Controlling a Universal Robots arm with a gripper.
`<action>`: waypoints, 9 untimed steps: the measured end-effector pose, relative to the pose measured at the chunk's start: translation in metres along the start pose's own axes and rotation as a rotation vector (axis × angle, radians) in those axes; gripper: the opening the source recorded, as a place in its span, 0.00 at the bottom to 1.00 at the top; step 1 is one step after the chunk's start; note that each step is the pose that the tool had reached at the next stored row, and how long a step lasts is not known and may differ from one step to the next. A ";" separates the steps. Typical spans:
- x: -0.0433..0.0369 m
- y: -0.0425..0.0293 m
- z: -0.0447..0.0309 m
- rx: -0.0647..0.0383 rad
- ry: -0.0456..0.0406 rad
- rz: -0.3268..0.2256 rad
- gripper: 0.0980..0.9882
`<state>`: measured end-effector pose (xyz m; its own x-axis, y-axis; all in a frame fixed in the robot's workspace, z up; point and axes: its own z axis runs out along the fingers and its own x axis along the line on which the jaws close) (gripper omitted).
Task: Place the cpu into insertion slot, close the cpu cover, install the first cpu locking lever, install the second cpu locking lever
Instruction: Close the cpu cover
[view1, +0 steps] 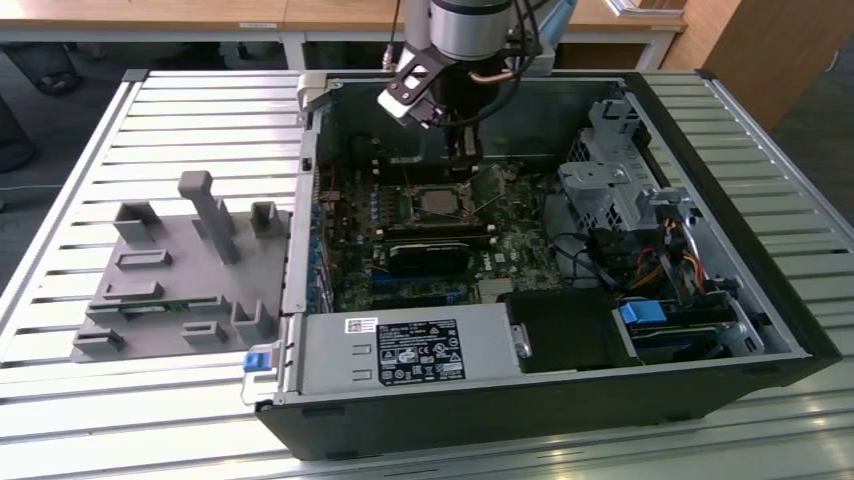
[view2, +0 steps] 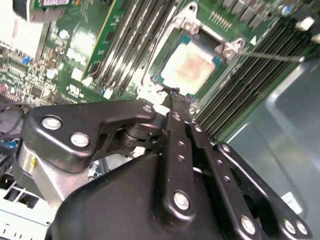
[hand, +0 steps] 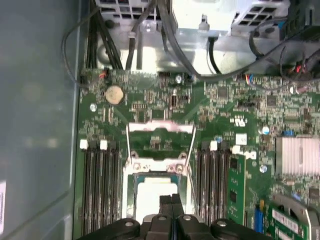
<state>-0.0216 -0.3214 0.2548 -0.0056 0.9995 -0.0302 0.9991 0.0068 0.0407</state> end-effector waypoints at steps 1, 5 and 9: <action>0.0000 0.0025 0.0001 0.000 0.0002 0.000 0.01; 0.0004 0.0139 0.0007 0.001 0.0002 0.000 0.01; 0.0020 0.0201 0.0011 0.002 0.0007 -0.001 0.01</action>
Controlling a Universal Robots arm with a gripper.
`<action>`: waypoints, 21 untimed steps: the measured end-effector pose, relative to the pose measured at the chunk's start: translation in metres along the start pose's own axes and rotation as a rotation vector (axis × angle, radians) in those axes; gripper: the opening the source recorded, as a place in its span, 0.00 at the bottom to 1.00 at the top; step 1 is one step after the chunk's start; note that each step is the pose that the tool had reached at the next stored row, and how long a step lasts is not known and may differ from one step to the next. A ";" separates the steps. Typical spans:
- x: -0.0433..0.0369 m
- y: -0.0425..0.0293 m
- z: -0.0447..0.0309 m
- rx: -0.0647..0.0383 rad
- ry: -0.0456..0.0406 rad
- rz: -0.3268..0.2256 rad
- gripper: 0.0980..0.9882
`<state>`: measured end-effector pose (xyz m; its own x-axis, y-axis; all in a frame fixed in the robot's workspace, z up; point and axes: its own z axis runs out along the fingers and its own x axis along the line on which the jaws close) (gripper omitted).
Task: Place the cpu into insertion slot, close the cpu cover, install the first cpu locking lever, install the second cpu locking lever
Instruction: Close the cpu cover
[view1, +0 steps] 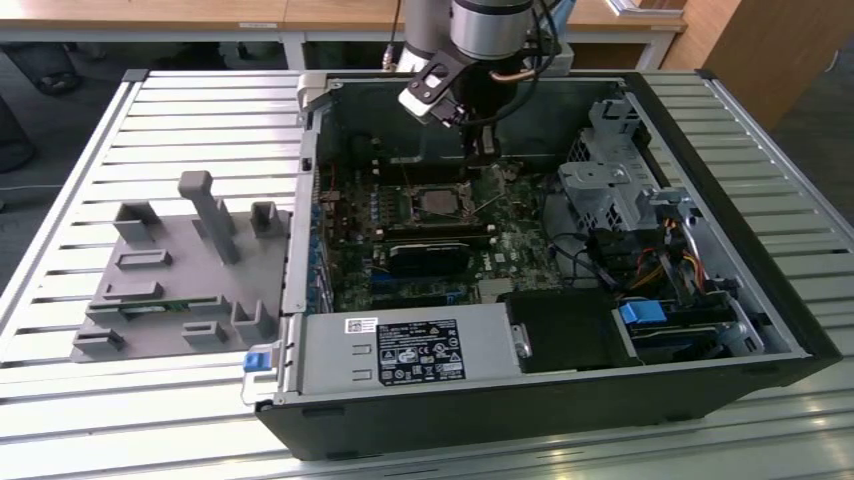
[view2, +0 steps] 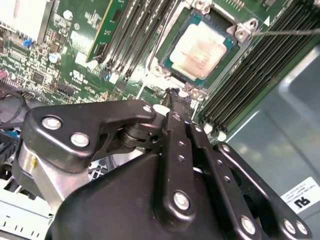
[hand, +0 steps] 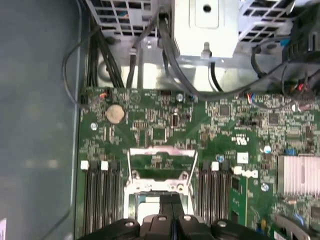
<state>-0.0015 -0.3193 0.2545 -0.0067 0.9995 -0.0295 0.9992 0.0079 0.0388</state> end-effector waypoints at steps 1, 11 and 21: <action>0.0004 0.0018 0.0001 0.000 0.0001 -0.001 0.01; 0.0009 0.0253 0.0010 0.004 0.0004 -0.002 0.01; 0.0020 0.0390 0.0014 0.004 0.0004 -0.002 0.01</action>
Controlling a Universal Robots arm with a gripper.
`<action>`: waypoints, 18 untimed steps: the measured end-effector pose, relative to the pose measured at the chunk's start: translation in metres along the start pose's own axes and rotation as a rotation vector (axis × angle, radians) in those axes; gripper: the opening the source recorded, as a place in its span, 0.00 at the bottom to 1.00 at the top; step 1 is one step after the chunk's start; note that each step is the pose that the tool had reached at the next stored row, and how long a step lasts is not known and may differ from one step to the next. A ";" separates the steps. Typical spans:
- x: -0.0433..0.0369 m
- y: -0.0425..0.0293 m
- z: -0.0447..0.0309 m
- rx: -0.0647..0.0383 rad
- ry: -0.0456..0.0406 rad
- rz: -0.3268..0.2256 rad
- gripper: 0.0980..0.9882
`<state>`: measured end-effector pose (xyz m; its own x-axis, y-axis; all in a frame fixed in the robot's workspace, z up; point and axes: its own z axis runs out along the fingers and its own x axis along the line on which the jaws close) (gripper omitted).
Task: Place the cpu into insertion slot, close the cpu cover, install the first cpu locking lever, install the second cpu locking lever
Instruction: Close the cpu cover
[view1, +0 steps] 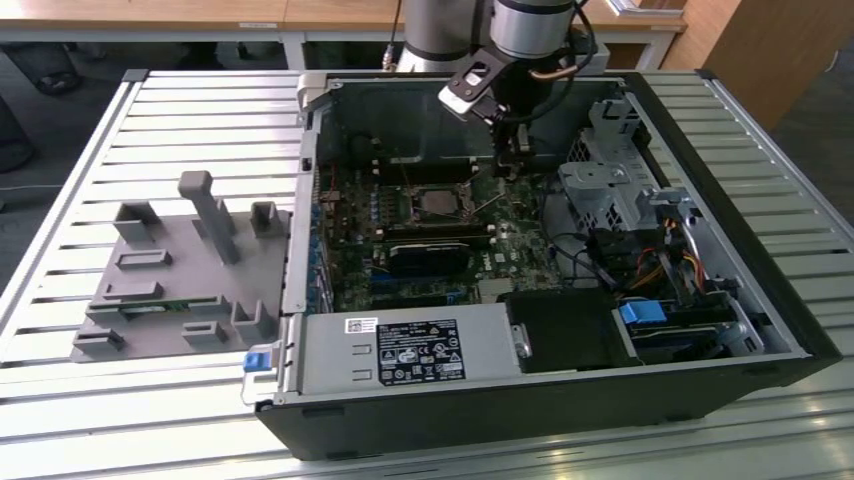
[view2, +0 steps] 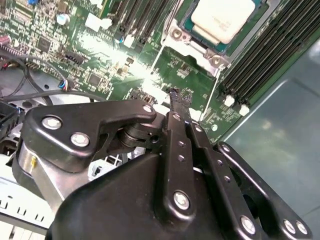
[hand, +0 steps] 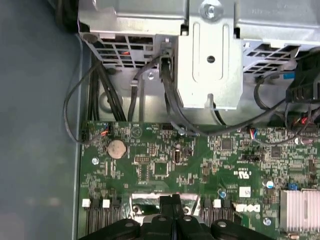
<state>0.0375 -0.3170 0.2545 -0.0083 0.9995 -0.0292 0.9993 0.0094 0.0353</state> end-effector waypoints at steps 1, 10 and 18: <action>0.0001 0.0014 0.0001 0.000 0.0001 0.000 0.01; 0.0010 0.0144 0.0005 0.000 0.0002 0.000 0.01; 0.0031 0.0248 0.0014 0.007 0.0001 0.000 0.01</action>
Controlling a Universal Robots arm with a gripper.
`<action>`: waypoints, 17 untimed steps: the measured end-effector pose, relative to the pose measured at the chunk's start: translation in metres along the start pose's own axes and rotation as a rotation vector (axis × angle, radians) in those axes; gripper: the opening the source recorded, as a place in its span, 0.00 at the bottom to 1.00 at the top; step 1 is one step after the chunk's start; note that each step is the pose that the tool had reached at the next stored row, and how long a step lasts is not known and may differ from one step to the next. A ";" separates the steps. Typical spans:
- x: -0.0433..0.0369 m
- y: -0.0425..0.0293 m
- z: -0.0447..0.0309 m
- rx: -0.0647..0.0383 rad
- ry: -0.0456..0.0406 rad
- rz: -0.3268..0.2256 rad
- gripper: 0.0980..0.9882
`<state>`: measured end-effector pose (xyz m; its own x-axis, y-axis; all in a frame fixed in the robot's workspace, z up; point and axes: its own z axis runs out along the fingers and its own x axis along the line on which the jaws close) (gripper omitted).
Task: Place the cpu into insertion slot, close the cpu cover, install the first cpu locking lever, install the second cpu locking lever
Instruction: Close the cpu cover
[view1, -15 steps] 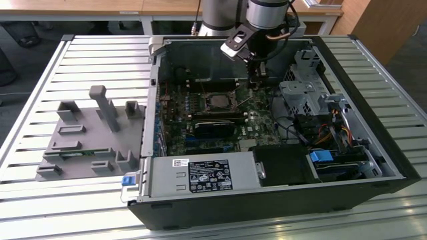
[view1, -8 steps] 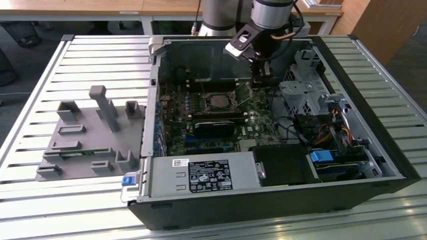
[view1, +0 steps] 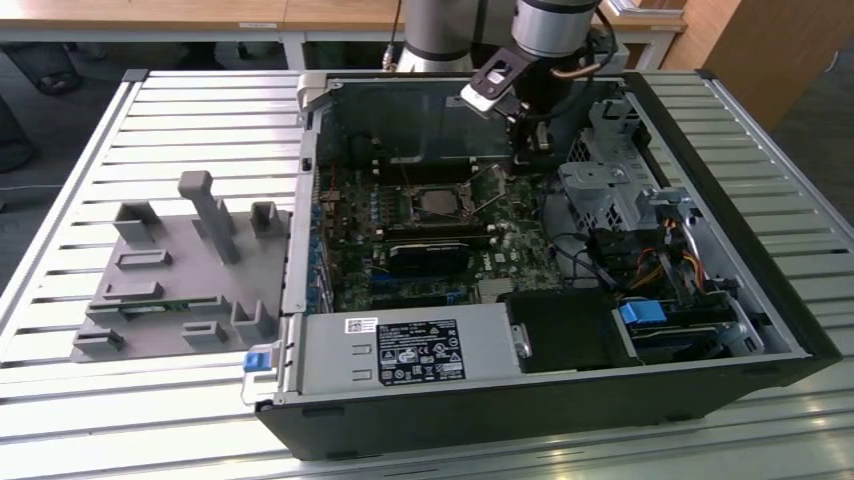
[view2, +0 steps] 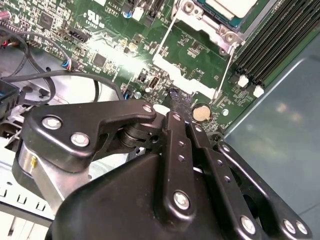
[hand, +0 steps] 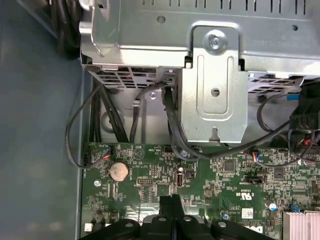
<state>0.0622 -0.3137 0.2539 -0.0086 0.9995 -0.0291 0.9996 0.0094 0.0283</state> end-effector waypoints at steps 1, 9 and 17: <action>0.0002 0.0010 0.0004 0.002 0.0002 0.000 0.01; 0.0023 0.0047 0.0065 0.015 0.0001 0.000 0.01; 0.0033 0.0058 0.0147 0.020 0.0003 0.000 0.01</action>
<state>0.0685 -0.3107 0.2393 -0.0091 0.9995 -0.0288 0.9999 0.0093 0.0084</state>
